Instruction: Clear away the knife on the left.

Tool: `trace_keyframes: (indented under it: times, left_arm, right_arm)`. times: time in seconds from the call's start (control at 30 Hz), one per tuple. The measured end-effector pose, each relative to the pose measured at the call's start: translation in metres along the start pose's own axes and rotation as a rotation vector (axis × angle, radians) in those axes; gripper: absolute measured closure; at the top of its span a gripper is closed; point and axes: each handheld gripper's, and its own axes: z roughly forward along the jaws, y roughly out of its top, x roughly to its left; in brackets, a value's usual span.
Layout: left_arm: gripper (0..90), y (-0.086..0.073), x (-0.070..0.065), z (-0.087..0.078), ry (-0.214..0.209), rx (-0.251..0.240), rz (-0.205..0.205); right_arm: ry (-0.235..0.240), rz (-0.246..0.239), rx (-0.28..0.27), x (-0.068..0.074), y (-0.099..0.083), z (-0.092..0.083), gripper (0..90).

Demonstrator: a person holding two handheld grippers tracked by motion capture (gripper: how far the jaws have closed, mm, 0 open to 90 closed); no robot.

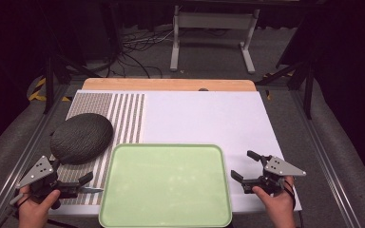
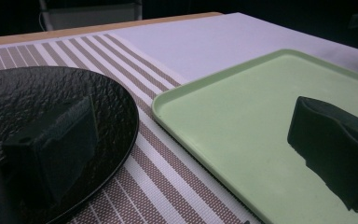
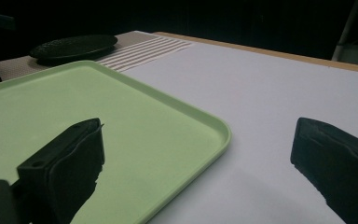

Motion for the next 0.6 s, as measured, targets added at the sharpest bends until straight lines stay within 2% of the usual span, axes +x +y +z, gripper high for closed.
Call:
trace_keyframes:
  times: [0.03, 0.1, 0.47, 0.6]
  left_arm:
    - [2.6, 0.0003, -0.0004, -0.0002, 0.003, 0.011, 0.018]
    - [2.2, 0.0003, -0.0008, 0.0006, 0.004, 0.016, 0.026]
    - [1.2, 0.0015, 0.0016, -0.0022, -0.011, 0.009, 0.012]
    - [1.6, 0.0042, 0.0006, -0.0035, -0.011, 0.054, 0.026]
  right_arm:
    - [-0.001, 0.004, -0.004, -0.0004, 0.0000, -0.0009, 3.5]
    - [-0.002, 0.012, -0.008, -0.0010, -0.0005, -0.0017, 3.5]
    - [-0.002, 0.012, 0.003, -0.0011, -0.0018, -0.0009, 3.5]
    - [-0.001, 0.008, 0.000, -0.0004, -0.0008, -0.0015, 3.5]
